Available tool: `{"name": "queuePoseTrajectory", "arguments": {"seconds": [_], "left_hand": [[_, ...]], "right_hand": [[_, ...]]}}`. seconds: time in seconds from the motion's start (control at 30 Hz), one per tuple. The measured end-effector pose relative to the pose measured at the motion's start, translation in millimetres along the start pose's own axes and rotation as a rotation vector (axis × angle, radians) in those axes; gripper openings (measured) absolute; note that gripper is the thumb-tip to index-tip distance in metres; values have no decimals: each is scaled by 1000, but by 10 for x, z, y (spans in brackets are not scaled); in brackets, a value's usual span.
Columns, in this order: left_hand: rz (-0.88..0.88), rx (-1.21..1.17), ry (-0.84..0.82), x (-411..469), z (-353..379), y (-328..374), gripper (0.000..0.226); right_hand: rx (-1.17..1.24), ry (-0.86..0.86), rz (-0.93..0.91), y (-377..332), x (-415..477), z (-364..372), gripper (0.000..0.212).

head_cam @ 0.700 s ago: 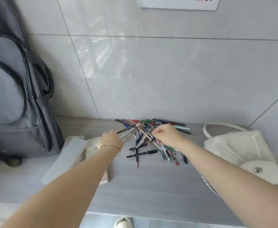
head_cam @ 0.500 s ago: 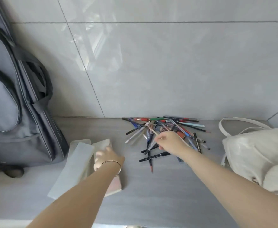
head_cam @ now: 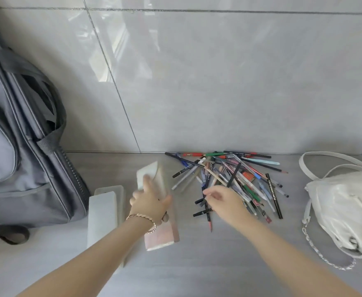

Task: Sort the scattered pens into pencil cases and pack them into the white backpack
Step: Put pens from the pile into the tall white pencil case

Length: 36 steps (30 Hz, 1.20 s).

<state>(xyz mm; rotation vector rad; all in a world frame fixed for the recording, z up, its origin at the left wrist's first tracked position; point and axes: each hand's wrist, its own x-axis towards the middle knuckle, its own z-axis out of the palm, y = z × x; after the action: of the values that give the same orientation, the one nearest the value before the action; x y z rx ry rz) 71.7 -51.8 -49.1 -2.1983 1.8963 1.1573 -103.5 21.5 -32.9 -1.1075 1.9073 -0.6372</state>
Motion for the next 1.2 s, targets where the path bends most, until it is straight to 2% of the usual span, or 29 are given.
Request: {"name": "queuePoseTrajectory", "arguments": {"seconds": [0.07, 0.13, 0.23, 0.43, 0.53, 0.6, 0.67, 0.73, 0.8, 0.9, 0.97, 1.0, 1.03, 1.07, 1.17, 1.2], "left_hand": [[253, 32, -19, -155, -146, 117, 84], [514, 197, 19, -346, -225, 258, 90], [792, 322, 135, -540, -146, 472, 100], [777, 552, -45, -666, 78, 783, 113], [808, 614, -72, -737, 185, 861, 112], [911, 662, 84, -682, 226, 798, 116], [878, 653, 171, -629, 242, 739, 121], [748, 619, 66, -555, 251, 605, 113], [628, 652, -62, -510, 295, 457, 107], [549, 649, -182, -482, 313, 454, 108], [405, 427, -321, -468, 269, 591, 88], [354, 258, -361, -447, 265, 655, 64], [328, 134, -354, -414, 278, 718, 37], [359, 90, -295, -374, 293, 779, 26], [347, 109, -141, -210, 373, 848, 35], [300, 103, -94, -170, 382, 852, 36]], "right_hand": [[-71, 123, -158, -104, -61, -39, 39], [-101, 177, -314, -235, -117, -131, 61], [-249, 136, -385, -253, -162, -324, 65], [-657, 80, -265, 176, -270, -643, 51], [-511, 139, -206, 358, -296, -860, 37], [-319, 274, -162, 454, -291, -997, 17], [-114, 444, -100, 534, -237, -1151, 32], [35, 561, -63, 630, -135, -1299, 27], [94, 588, -38, 686, -46, -1358, 25], [143, 599, -40, 676, 2, -1300, 28], [194, 596, -54, 606, 26, -1268, 28], [216, 574, -80, 574, 57, -1263, 29], [236, 534, -109, 551, 102, -1250, 30], [255, 491, -139, 529, 145, -1247, 30], [292, 360, -106, 642, 283, -1236, 20], [199, 346, -50, 734, 305, -1230, 20]]}}
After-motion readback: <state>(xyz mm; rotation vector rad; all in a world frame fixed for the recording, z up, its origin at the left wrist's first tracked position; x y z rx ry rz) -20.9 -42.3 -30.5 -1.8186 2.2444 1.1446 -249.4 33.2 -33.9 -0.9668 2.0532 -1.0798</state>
